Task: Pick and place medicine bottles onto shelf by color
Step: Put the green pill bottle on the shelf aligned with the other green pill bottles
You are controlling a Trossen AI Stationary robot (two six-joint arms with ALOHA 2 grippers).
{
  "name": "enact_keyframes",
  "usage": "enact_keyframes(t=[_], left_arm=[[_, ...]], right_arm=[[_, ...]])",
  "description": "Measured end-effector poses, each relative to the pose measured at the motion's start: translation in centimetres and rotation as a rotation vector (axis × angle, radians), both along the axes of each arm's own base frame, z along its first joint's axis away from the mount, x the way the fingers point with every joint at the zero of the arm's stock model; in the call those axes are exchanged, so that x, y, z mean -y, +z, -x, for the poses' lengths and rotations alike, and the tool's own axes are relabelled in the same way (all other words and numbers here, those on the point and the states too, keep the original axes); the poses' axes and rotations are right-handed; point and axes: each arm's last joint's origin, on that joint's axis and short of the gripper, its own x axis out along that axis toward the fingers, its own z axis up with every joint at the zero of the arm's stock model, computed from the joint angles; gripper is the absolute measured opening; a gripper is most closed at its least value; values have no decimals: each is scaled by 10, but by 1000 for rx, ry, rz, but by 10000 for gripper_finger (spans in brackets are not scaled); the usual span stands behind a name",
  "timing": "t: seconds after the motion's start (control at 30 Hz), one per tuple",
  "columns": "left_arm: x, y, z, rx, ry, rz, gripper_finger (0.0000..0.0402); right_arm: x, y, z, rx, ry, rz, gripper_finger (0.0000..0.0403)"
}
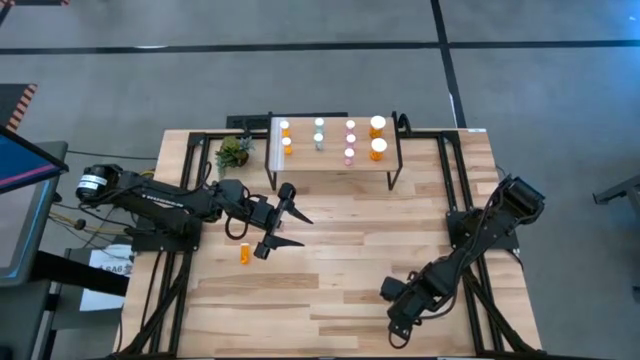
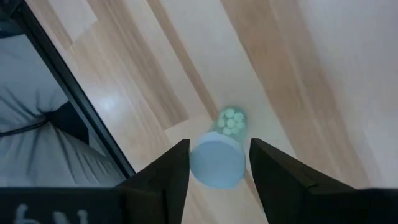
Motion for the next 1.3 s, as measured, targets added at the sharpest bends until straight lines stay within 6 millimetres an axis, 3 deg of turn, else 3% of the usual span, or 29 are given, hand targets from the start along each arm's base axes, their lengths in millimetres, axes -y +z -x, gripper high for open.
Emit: enact_keyframes(t=[0.23,0.57,0.87,1.07,1.3], left_arm=[[2,0,0,-1,-6,2,249],[3,0,0,-8,-15,20,249],[-2,-5,-1,-62,157,39,249],[-7,-2,6,-112,246,37,249],[-14,13,42,-115,348,52,249]], right_arm=[[-2,0,2,-7,-9,-4,178],[1,0,0,1,5,3,126],[19,15,-24,74,36,12,143],[55,49,-59,154,109,69,136],[120,98,-94,261,181,182,141]])
